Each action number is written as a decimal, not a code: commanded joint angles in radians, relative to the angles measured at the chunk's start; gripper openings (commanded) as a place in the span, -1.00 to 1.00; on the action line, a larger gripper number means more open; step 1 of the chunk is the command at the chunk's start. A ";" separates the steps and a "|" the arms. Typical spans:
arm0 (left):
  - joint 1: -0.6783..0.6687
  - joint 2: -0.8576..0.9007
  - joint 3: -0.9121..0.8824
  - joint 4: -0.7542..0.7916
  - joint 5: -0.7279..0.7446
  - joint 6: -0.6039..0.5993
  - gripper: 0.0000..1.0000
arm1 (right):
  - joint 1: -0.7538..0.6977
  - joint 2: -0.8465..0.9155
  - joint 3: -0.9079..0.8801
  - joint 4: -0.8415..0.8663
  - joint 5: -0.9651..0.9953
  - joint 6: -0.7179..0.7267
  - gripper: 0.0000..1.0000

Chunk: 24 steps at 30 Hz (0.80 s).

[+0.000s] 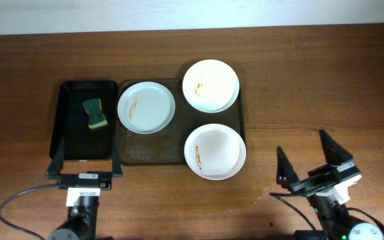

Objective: Clean dirty plates on tray and stack at the side
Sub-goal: 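Raise both arms from rest toward the trays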

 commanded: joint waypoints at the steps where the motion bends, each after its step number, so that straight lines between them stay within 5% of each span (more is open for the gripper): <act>1: -0.005 0.136 0.143 0.003 0.011 -0.017 0.98 | -0.006 0.114 0.114 0.003 -0.006 -0.004 0.97; 9: -0.005 0.549 0.517 -0.240 0.015 -0.023 0.98 | -0.006 0.492 0.365 0.002 -0.132 0.000 0.97; 14: -0.005 0.858 0.864 -0.576 0.028 -0.024 0.98 | -0.006 0.760 0.564 -0.071 -0.261 0.028 0.97; 24: -0.004 1.418 1.494 -1.201 0.198 -0.024 0.98 | -0.005 1.192 1.067 -0.678 -0.253 0.022 0.97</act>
